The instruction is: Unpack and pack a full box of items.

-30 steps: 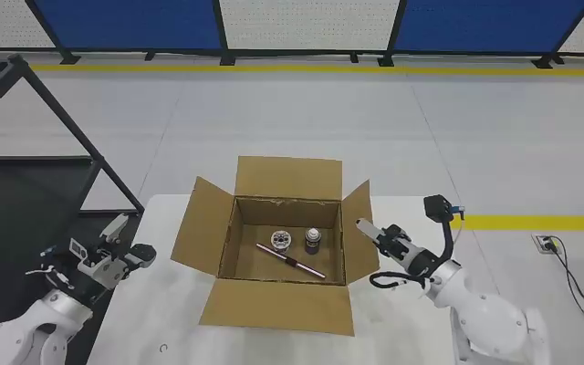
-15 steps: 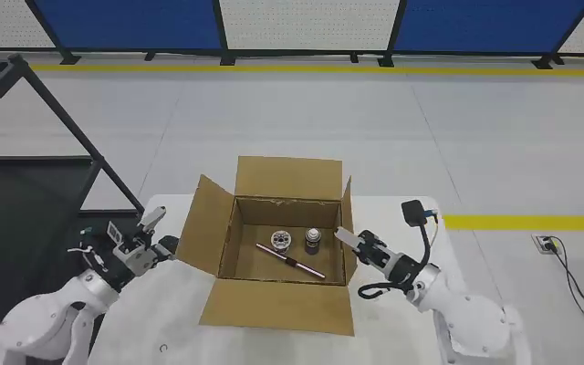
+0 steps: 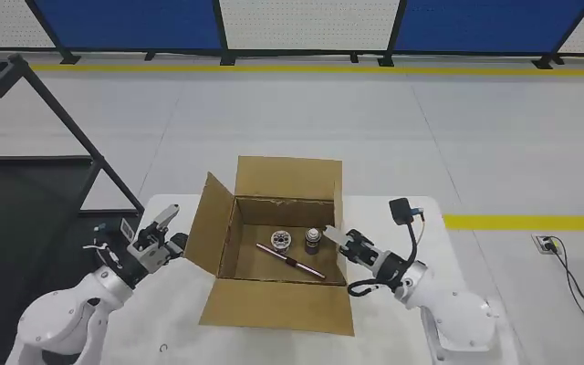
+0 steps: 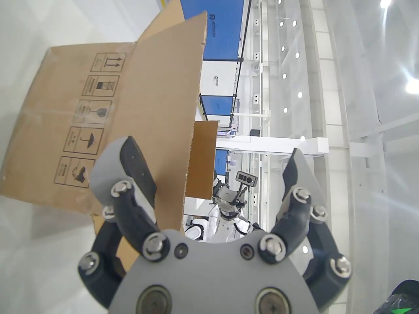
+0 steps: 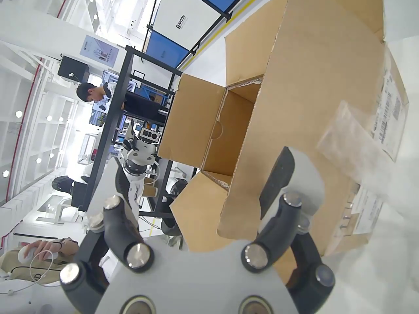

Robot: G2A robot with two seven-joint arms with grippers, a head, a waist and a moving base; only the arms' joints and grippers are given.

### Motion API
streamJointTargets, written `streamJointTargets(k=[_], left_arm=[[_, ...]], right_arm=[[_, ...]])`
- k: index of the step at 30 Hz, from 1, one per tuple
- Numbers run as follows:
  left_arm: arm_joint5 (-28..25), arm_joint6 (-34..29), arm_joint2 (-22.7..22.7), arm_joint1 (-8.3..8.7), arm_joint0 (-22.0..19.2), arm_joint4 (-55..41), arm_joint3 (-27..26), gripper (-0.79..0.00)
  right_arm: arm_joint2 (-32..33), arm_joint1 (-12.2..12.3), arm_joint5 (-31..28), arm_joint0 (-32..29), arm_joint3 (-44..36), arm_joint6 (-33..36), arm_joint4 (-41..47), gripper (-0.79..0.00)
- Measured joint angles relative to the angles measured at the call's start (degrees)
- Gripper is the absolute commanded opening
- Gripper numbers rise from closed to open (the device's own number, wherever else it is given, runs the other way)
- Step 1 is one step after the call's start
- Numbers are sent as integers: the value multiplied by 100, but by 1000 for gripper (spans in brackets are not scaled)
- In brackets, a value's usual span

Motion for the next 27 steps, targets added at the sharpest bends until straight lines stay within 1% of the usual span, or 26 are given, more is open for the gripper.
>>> streamJointTargets(k=[4,6,14,19,27], left_arm=[[3,30,56,-6,40,-88,-42,0],[70,15,141,-1,-12,-47,-51,0],[351,8,778,-11,-490,239,133,0],[580,20,1222,-52,-851,176,445,0],[819,190,1829,-123,-1277,257,843,0]], right_arm=[[-152,12,-123,-98,-27,-11,9,0],[-274,16,-71,-67,18,-77,-7,0],[-636,-2,333,389,683,-335,396,0],[-846,-22,535,645,1173,-536,638,0],[-1068,-20,584,849,1586,-687,788,0]])
